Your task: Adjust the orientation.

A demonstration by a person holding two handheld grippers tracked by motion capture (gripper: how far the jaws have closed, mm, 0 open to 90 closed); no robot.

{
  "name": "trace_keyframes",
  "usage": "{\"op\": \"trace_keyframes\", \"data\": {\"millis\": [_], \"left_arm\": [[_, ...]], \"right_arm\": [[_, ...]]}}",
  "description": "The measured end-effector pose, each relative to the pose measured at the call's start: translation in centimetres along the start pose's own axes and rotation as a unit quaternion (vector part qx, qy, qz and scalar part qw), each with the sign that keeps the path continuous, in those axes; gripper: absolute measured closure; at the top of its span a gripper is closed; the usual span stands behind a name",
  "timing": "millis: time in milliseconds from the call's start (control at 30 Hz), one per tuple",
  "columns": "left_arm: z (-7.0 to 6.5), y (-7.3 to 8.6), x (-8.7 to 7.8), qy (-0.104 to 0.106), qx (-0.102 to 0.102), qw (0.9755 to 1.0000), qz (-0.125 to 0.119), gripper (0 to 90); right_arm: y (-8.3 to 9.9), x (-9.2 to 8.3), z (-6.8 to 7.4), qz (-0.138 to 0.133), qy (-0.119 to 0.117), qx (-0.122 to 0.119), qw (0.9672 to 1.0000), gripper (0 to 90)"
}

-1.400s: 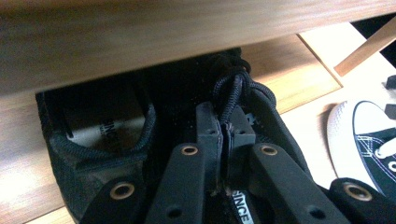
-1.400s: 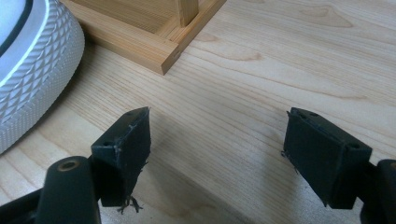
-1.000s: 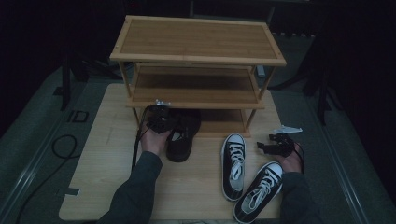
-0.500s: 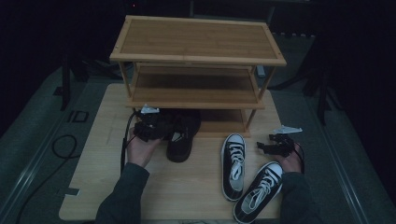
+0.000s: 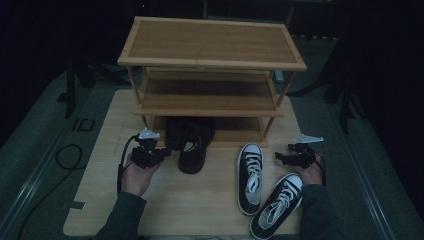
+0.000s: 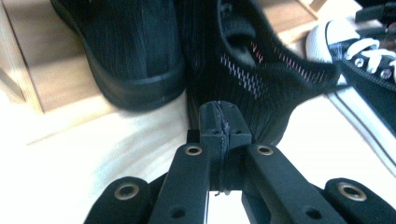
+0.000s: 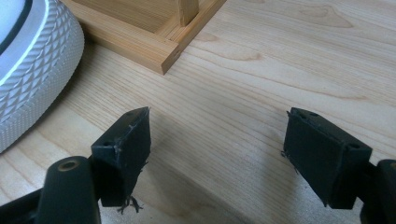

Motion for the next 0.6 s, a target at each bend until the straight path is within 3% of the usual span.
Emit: {"op": "trace_keyframes", "data": {"millis": [133,367,600], "left_arm": [[-0.2,1.3,0.3,0.002,0.002,0.9999,0.011,89.9],[-1.6,3.7,1.6,0.019,0.004,0.9992,0.035,89.9],[-2.3,4.9,2.8,0.023,0.008,0.9982,0.054,89.8]], "right_arm": [[0.0,0.0,0.0,0.000,0.001,-0.001,1.0000,22.8],[0.0,0.0,0.0,0.000,0.001,-0.002,1.0000,22.8],[0.0,0.0,0.0,0.000,0.001,-0.002,1.0000,22.8]]}}
Point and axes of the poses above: each handheld gripper's, and its own axes: x roughly forward along the jaws, y roughly out of its underside, z roughly to its left, the point moved 9 cm from there along x, roughly forward along the jaws, and after that the axes turned 8 degrees about y, right-handed, at the moved point
